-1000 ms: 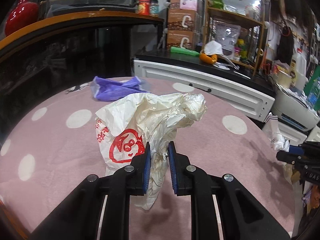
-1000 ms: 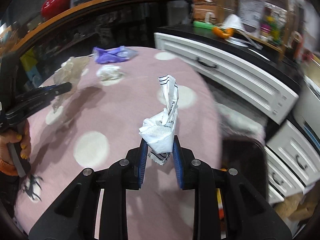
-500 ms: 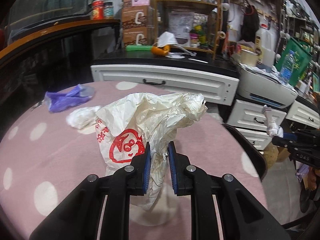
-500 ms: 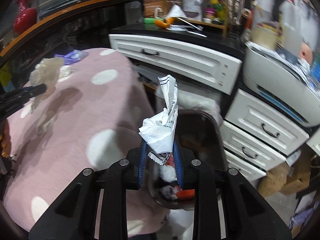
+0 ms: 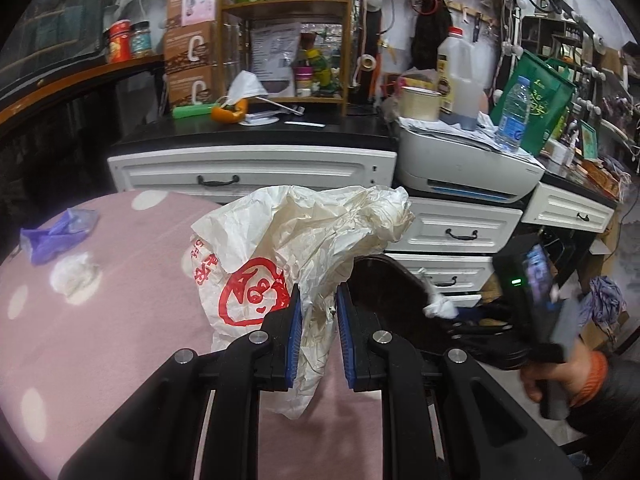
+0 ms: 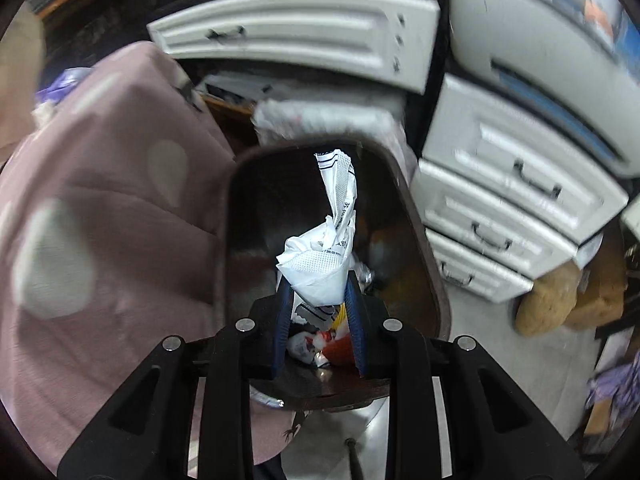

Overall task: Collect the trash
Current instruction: 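Carry the white paper bundle over the bin and release it with the right tool, then lower the red-printed white bag into the bin and open the left tool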

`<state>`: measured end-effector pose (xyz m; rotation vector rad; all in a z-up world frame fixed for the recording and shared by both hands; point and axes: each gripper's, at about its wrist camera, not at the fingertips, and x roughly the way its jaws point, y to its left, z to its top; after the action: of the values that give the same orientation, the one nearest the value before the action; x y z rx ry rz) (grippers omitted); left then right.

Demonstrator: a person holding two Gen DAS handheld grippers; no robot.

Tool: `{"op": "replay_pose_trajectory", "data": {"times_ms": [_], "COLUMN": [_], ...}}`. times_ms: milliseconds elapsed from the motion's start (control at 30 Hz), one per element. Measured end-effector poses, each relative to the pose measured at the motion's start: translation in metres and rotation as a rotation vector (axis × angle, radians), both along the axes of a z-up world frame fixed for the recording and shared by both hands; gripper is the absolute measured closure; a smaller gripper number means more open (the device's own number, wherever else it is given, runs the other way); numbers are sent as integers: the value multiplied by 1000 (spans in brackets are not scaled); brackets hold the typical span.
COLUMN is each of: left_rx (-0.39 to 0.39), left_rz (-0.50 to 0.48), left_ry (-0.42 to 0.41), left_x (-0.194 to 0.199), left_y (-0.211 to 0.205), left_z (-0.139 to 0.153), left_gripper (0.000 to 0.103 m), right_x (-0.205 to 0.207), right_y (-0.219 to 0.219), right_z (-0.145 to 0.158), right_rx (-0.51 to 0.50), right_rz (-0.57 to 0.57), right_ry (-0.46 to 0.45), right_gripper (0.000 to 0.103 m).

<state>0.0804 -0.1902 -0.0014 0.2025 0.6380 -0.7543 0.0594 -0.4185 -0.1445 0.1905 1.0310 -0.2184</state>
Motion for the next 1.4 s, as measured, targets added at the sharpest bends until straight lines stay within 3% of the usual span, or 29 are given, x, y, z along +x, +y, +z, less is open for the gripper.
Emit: {"op": "replay_pose_trajectory", "data": {"times_ms": [33, 67, 133, 267, 367, 700, 1100, 1267, 1400], "left_rx": [-1, 2, 7, 12, 11, 41, 177, 223, 240], "left_rz": [-9, -18, -34, -60, -78, -148, -198, -186, -178], "left_ry": [5, 8, 14, 33, 47, 128, 354, 405, 410], "left_x": [-2, -4, -8, -13, -16, -23, -16, -9, -6], "left_y": [-6, -11, -21, -37, -48, -96, -155, -167, -172], "left_z": [-1, -2, -5, -10, -12, -29, -86, -105, -113], "left_gripper": [86, 86, 86, 86, 86, 86, 85, 82, 69], "right_x": [3, 5, 3, -5, -17, -42, -64, -66, -65], "right_y": [-5, -10, -20, -33, -45, -68, -95, -98, -98], "right_z": [-9, -17, -28, -24, -7, 33, 45, 46, 44], "right_rx": [18, 37, 75, 78, 88, 5, 23, 25, 28], "right_rz": [-13, -27, -75, -133, -192, -342, -478, -488, -487], "right_ry": [18, 38, 56, 45, -16, -157, -213, -218, -215], "right_gripper": [68, 51, 37, 35, 29, 22, 20, 20, 20]}}
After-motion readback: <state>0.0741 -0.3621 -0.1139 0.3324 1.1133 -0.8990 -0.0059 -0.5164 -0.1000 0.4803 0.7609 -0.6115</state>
